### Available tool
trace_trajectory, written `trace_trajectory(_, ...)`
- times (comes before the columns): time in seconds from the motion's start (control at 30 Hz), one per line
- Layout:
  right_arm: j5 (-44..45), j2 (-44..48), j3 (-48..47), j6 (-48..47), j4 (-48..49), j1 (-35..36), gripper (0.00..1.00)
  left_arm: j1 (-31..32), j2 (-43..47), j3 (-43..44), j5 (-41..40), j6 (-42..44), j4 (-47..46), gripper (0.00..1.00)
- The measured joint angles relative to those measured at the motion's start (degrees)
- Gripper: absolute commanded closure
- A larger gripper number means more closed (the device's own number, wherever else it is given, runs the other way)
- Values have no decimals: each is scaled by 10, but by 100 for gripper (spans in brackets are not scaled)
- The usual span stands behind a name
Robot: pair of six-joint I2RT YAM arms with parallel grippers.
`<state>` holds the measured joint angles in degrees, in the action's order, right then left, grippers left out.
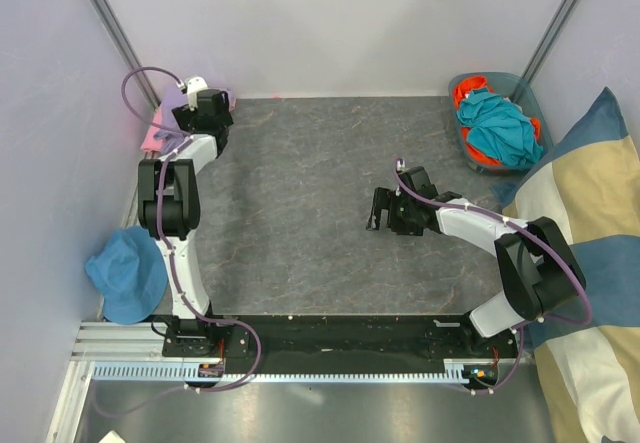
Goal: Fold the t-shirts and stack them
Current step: Put the neatly folded tshirt into the corner of the board with the left arm
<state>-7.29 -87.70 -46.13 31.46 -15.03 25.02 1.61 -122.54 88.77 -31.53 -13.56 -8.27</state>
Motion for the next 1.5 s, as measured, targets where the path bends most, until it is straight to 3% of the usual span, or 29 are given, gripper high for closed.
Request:
trace_trajectory(0.47, 0, -1, 0, 0, -3, 0, 2, -61, -35, 15, -14, -5, 24, 0)
trace_trajectory(0.8, 1, 10, 0, 0, -11, 0, 2, -63, -35, 34, -13, -34, 60, 0)
trace_trajectory(0.93, 0, 23, 0, -1, -14, 0, 2, -58, -16, -8, -10, -65, 60, 0)
trace_trajectory(1.17, 1, 48, 0, -1, -19, 0, 2, -25, 95, -118, -12, -131, 60, 0)
trace_trajectory(1.5, 18, 146, 3, -14, -24, 0, 2, 96, 383, -239, -35, -183, 62, 0)
